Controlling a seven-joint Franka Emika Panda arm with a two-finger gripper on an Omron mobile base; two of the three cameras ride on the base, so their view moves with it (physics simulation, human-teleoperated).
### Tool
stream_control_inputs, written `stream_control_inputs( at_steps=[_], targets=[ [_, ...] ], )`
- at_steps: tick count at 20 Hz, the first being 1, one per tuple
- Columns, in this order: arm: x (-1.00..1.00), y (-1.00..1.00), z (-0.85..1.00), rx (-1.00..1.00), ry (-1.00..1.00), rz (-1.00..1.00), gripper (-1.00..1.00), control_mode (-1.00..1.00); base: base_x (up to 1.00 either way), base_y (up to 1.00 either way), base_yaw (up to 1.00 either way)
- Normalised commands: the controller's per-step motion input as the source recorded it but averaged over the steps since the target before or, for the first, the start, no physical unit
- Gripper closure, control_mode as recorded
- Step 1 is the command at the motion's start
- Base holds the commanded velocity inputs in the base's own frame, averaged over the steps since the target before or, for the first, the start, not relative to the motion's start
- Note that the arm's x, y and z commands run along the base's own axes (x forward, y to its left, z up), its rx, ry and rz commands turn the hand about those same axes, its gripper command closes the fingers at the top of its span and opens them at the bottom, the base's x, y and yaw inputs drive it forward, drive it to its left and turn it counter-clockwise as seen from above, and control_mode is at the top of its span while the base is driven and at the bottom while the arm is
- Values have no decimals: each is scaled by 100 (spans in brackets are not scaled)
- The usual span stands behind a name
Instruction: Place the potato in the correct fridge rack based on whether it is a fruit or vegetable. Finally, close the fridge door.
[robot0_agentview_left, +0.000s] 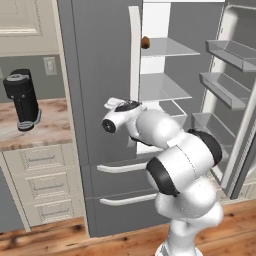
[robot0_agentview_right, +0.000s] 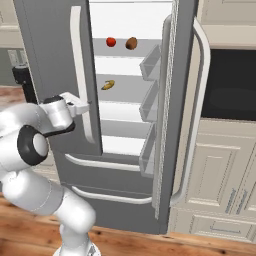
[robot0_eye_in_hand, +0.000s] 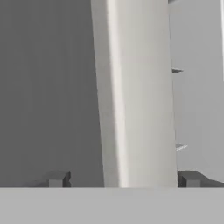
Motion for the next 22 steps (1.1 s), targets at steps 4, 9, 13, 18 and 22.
stream_control_inputs(
  at_steps=[4, 9, 13, 18, 22],
  targets=[
    [28, -2, 0, 0, 1, 1, -100, -100, 0, 0, 0],
    [-3, 0, 19, 0, 1, 1, -100, -100, 0, 0, 0],
    [-7, 0, 61, 0, -3, 1, -100, -100, 0, 0, 0],
    [-10, 0, 92, 0, -10, 0, -100, -100, 0, 0, 0],
    [-70, 0, 100, 0, -2, 0, -100, -100, 0, 0, 0]
  ],
)
